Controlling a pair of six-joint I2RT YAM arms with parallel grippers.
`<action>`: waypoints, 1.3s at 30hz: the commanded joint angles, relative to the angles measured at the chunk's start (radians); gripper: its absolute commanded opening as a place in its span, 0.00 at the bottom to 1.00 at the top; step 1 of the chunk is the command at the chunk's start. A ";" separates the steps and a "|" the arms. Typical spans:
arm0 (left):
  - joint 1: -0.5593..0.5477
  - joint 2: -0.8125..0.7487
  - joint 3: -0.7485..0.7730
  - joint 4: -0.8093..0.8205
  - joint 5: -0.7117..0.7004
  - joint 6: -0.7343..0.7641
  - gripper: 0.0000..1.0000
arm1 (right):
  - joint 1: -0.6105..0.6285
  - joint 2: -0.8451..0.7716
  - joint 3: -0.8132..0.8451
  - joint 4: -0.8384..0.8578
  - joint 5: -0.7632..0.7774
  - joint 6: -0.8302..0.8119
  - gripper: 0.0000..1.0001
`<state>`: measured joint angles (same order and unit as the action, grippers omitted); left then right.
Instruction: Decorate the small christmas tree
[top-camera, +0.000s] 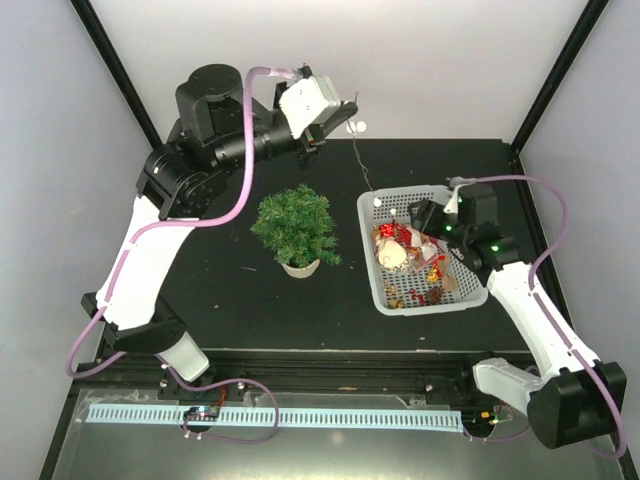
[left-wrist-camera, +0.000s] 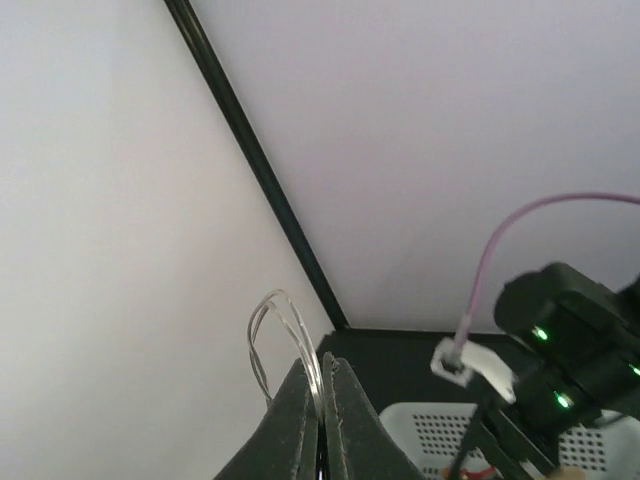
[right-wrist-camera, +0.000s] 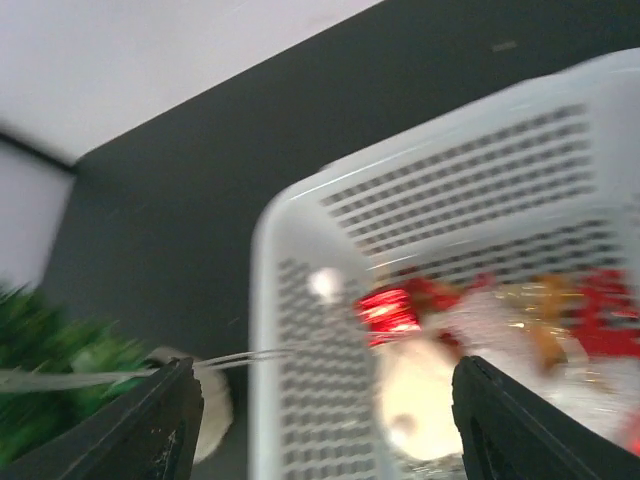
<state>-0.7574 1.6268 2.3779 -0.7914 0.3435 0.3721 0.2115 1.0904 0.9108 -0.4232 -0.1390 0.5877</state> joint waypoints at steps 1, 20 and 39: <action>0.001 -0.007 0.060 0.034 -0.062 0.040 0.02 | 0.147 0.006 0.051 0.077 -0.164 -0.085 0.71; -0.001 -0.061 -0.009 0.019 -0.119 0.080 0.02 | 0.197 -0.013 0.095 0.373 -0.661 -0.079 0.76; 0.000 -0.095 -0.010 0.020 -0.133 0.085 0.02 | 0.374 0.023 0.089 0.307 -0.169 -0.270 0.80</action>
<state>-0.7578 1.5726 2.3615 -0.7765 0.2241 0.4530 0.5667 1.0874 0.9855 -0.1482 -0.4873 0.3447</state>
